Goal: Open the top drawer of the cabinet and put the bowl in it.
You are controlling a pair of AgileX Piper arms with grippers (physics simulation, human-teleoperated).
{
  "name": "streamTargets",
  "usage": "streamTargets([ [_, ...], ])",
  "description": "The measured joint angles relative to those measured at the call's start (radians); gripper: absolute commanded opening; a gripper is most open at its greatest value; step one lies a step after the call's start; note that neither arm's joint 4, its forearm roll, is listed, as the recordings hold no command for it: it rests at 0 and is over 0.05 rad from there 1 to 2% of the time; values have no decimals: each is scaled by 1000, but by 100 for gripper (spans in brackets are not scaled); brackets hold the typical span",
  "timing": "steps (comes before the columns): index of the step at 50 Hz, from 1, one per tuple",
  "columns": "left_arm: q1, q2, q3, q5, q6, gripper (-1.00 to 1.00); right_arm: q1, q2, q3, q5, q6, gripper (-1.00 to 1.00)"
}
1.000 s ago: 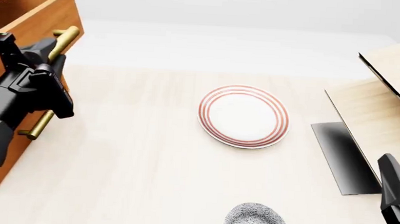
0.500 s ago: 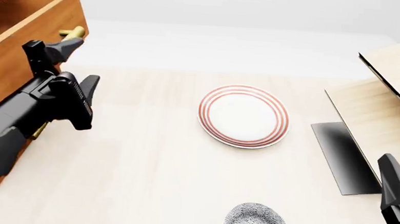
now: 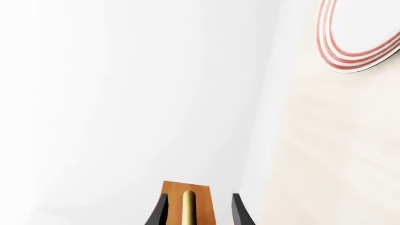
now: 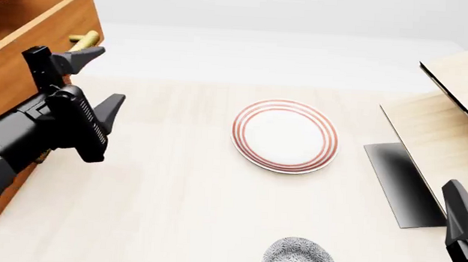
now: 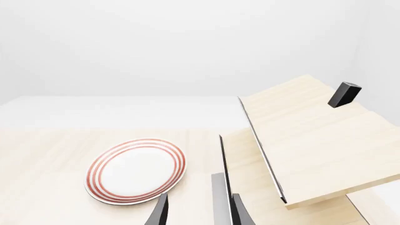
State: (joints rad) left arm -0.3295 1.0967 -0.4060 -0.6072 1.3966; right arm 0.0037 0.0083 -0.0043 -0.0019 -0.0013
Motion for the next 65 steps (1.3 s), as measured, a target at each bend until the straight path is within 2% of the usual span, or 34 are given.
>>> streamTargets([
  [6,-10,-67,-57,132,-85,100,0,0,0,0,0,100],
  [15,-26,-125,-183,363,-264,100,0,0,0,0,0,100],
  [29,23,-179,-383,688,-532,100,0,0,0,0,0,100],
  [48,86,-92,-715,1061,-889,100,0,0,0,0,0,100],
  [65,148,17,-936,1289,-1125,100,0,0,0,0,0,100],
])
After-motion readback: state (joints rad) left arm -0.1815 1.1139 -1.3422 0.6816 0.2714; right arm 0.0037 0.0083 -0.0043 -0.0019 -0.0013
